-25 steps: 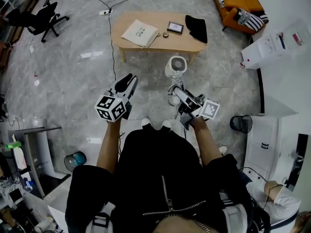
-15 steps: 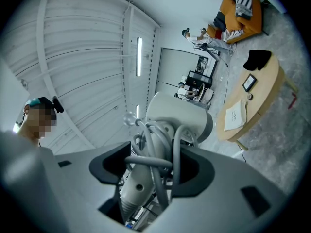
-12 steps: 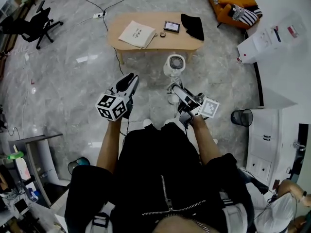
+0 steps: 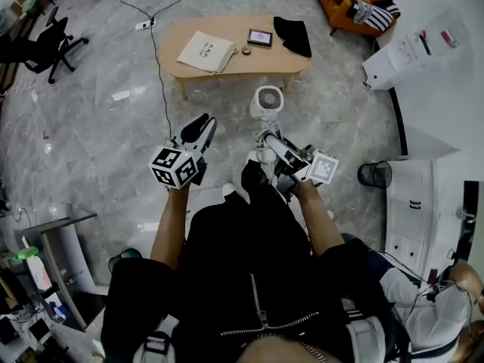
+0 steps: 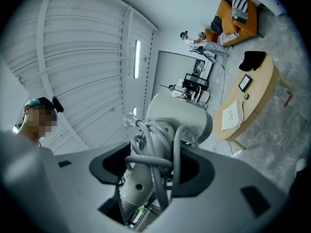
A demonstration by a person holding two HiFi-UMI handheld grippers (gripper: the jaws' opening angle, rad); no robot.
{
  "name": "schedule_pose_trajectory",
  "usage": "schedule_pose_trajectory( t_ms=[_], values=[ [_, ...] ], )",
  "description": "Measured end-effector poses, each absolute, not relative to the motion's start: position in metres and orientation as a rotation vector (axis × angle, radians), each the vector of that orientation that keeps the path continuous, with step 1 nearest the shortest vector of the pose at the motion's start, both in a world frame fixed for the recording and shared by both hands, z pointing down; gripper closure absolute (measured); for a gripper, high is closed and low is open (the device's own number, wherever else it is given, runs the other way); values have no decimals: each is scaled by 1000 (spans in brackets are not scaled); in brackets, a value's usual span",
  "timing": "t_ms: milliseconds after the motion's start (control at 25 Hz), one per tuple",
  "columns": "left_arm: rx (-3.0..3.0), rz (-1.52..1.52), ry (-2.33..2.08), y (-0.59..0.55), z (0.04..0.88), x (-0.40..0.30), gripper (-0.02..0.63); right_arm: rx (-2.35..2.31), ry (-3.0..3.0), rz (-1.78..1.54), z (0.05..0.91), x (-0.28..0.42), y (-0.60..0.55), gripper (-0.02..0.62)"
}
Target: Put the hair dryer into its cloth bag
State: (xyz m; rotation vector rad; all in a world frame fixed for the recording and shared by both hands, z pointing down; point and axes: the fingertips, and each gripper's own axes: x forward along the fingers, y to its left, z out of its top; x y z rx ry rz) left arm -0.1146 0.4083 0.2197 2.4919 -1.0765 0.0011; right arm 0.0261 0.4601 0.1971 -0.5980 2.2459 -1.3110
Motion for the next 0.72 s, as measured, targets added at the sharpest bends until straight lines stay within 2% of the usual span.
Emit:
schedule_pose_trajectory(
  t_ms=[720],
  values=[
    [2458, 26, -1117, 332, 227, -115, 509, -551, 2253, -1335, 205, 23, 378, 333]
  ],
)
